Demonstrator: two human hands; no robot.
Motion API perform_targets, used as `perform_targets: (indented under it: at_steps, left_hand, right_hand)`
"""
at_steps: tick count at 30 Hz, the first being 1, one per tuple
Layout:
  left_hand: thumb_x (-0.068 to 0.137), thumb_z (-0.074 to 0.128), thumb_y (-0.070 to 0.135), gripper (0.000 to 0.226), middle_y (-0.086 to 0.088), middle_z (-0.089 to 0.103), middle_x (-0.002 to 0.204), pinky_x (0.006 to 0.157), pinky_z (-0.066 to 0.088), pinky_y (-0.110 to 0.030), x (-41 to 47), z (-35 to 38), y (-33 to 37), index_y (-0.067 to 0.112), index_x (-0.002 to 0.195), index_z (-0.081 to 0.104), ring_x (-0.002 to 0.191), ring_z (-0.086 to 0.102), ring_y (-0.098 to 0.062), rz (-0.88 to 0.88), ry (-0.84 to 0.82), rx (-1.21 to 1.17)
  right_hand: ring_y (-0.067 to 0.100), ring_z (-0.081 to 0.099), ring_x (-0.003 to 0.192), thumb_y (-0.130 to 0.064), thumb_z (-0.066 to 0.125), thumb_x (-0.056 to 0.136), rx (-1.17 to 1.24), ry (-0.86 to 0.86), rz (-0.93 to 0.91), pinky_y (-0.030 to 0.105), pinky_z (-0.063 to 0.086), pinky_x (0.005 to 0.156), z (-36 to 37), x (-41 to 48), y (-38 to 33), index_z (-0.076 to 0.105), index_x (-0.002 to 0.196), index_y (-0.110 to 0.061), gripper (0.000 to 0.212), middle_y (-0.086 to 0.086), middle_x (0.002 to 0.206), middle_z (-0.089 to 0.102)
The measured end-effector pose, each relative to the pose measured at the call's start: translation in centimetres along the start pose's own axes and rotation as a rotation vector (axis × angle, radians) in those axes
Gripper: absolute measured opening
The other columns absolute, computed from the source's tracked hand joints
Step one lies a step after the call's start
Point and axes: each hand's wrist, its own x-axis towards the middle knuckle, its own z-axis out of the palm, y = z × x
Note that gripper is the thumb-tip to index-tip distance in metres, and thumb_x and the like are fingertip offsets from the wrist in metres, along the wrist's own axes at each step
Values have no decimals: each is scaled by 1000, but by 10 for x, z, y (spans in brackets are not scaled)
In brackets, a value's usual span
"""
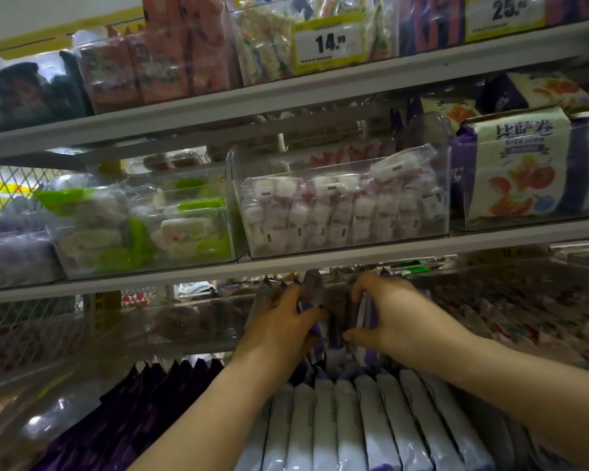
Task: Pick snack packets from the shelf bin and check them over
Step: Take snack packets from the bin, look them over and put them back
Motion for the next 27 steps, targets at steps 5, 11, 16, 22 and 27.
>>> perform_targets:
  at_steps: [5,11,16,22,27]
  left_hand:
    - [95,56,27,42,-2,31,147,97,42,-34,-2,-2,2,33,137,51,128,40,-27,-11,-34,20]
    - [95,57,30,42,-3,32,146,95,40,-31,-2,-1,4,32,137,52,130,38,-26,-16,-65,48]
    - [96,53,37,46,0,27,147,103,36,-29,-2,-3,6,37,141,43,134,30,-24,-3,-110,124]
    - [98,50,37,50,-1,23,150,110,30,-32,0,-3,7,37,146,34,136,28,-25,8,-120,190]
    - [91,56,48,77,3,28,156,119,8,-41,7,-3,5,37,152,10,142,27,-21,-54,-85,228]
  right_hand:
    - [9,61,83,-59,79,60,-73,16,27,29,55,70,-30,-26,3,55,91,-30,49,-11,92,61]
    - [22,44,113,-64,61,73,-698,-133,-236,35,41,87,-37,-35,3,62,106,-27,49,-5,116,54]
    - [29,53,113,-29,60,88,-631,-361,-357,36,46,86,-8,-8,-10,46,134,-21,49,5,131,51]
    - [30,60,100,-34,59,93,-462,-533,-195,35,50,79,14,25,-12,64,112,-15,28,9,120,61]
    - [31,64,88,-10,55,93,-431,-390,-167,37,55,74,16,28,-4,69,100,-6,16,14,103,66]
